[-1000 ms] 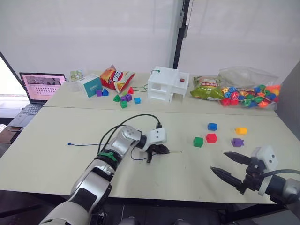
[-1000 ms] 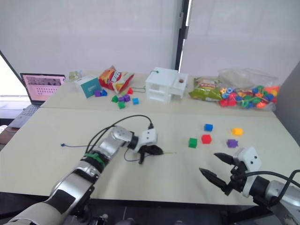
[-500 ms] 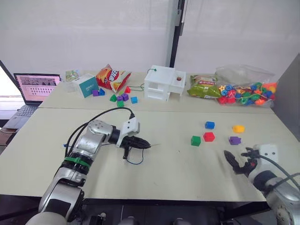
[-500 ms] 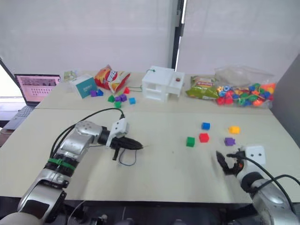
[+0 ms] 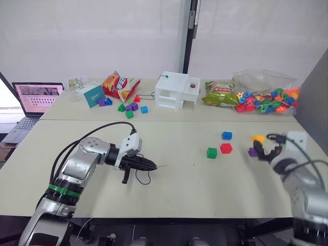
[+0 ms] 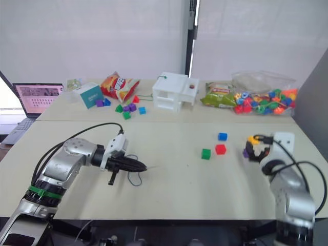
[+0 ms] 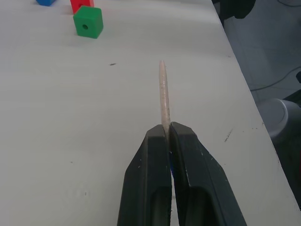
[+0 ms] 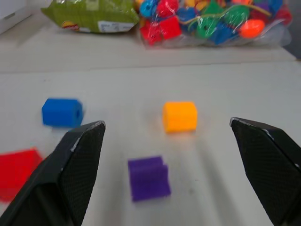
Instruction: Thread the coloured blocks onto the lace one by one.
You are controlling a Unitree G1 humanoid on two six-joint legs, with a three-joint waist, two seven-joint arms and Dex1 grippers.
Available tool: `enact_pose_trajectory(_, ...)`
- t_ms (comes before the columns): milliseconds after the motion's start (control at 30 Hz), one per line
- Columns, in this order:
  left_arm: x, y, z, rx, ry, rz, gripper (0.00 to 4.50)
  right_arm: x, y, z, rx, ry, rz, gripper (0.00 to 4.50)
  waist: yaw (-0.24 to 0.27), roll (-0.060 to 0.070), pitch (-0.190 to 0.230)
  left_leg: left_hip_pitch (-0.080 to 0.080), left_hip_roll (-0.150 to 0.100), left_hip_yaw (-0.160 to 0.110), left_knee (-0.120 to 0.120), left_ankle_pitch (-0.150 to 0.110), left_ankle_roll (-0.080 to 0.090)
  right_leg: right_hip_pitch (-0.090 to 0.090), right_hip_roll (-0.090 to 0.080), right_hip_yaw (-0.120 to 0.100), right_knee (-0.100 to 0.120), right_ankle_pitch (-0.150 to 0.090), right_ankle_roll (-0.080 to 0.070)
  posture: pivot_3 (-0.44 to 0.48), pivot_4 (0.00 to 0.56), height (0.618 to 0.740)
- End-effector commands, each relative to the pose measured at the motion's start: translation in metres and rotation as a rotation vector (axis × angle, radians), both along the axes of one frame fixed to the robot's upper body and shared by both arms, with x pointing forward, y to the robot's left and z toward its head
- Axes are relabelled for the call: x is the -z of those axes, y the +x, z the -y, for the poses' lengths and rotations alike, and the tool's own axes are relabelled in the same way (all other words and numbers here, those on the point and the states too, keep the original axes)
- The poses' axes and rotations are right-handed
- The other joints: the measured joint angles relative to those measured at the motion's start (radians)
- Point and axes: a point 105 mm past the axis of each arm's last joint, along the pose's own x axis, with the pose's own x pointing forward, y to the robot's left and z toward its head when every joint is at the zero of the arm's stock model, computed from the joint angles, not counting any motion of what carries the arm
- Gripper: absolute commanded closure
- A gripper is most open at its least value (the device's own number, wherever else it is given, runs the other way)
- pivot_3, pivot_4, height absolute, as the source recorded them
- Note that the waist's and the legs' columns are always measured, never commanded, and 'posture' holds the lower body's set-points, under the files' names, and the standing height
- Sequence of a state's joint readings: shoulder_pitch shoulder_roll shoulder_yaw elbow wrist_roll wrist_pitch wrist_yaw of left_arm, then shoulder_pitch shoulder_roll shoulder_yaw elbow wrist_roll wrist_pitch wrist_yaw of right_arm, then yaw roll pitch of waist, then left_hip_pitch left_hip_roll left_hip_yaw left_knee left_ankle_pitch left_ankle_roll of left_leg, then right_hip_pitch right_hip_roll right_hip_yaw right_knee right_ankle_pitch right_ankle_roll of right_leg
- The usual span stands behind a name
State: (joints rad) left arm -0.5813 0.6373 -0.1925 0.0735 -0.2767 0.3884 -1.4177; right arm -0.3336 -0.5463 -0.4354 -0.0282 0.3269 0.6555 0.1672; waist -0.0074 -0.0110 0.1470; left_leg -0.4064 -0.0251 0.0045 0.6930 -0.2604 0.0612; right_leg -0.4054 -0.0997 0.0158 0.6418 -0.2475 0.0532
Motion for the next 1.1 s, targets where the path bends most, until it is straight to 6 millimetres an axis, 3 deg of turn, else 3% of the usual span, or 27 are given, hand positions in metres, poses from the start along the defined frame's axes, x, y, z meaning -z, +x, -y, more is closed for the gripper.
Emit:
enact_pose_trajectory(33,-0.008,-0.001,0.002,0.002,-0.011,0.035,4.48,0.0,0.008,0.017,0.049,0.0,-0.099,0.0,0.002,0.0,0.0,0.0,0.0,0.0,0.0,0.0,0.0,0.0,0.0,0.0,0.0,0.0,0.0,0.0,0.15,0.74)
enact_pose_trajectory(200,-0.007,-0.002,0.003,-0.003,-0.014,0.031,4.48,-0.012,0.027,0.024,0.038,0.045,-0.109,0.0,-0.001,0.0,0.0,-0.002,0.001,0.001,0.0,0.0,0.0,0.0,0.0,0.0,0.0,0.0,0.0,0.0,0.15,0.74)
enact_pose_trajectory(467,-0.002,-0.002,0.003,-0.007,-0.01,0.029,4.48,-0.007,0.06,0.026,0.011,0.063,-0.17,0.0,-0.008,0.0,0.0,-0.002,0.001,0.002,-0.001,0.0,0.001,0.0,0.001,0.001,-0.001,0.0,0.0,0.0,0.15,0.74)
enact_pose_trajectory(900,0.0,-0.003,0.003,-0.016,-0.011,0.032,4.48,0.013,0.075,0.031,0.042,0.067,-0.247,0.0,-0.009,0.001,0.0,-0.002,0.001,0.002,-0.002,0.0,0.0,0.0,0.0,0.001,-0.001,0.0,0.0,0.0,0.15,0.74)
enact_pose_trajectory(1100,0.0,-0.004,0.003,-0.019,-0.008,0.033,4.5,0.011,0.078,0.028,0.023,0.077,-0.23,1.89,-0.009,0.001,0.001,-0.002,0.001,0.002,-0.002,0.0,0.0,0.0,0.0,0.001,-0.001,0.0,0.0,0.0,0.15,0.74)
